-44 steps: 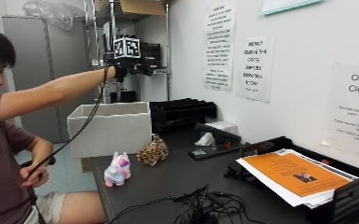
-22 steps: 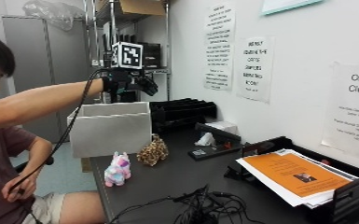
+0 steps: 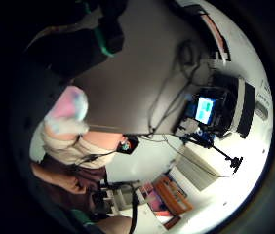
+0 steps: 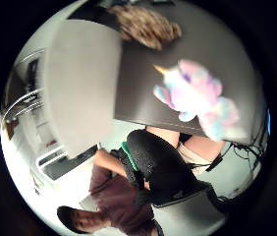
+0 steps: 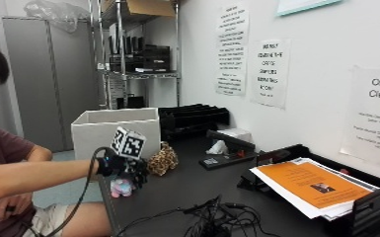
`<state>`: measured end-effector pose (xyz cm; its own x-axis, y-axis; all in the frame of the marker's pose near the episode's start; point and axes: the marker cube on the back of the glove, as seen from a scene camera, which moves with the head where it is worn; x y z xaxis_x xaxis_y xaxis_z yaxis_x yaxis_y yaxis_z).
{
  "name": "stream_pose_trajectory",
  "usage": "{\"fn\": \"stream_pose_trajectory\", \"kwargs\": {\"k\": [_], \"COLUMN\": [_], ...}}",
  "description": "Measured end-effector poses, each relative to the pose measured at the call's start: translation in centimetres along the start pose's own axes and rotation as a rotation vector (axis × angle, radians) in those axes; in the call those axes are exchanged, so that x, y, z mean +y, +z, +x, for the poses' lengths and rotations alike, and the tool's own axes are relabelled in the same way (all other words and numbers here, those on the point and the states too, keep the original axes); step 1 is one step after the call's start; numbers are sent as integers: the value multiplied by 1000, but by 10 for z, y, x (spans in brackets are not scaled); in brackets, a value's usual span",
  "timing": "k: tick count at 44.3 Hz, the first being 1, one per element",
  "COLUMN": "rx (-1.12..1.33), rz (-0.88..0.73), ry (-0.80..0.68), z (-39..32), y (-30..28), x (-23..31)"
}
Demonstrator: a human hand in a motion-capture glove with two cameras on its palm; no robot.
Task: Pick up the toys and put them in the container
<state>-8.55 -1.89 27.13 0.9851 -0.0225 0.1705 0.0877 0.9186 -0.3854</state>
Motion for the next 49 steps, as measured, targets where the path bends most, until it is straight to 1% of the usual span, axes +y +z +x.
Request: {"fn": "stream_pose_trajectory", "kwargs": {"k": [3, 5, 10, 16, 19, 24, 27, 31, 41, 49], "rx": [16, 42, 103, 32, -22, -82, -110, -112, -39, 13], "rz": [-1, 49, 231, 364, 369, 280, 258, 276, 439, 504], "ry": [10, 12, -2, -32, -29, -30, -44, -55, -58, -82], "z": [0, 0, 0, 1, 4, 6, 5, 2, -21, -71], "y": [42, 55, 60, 60, 58, 43, 17, -28, -176, -249], "x": [-12, -17, -22, -31, -37, -46, -48, -44, -17, -9]}}
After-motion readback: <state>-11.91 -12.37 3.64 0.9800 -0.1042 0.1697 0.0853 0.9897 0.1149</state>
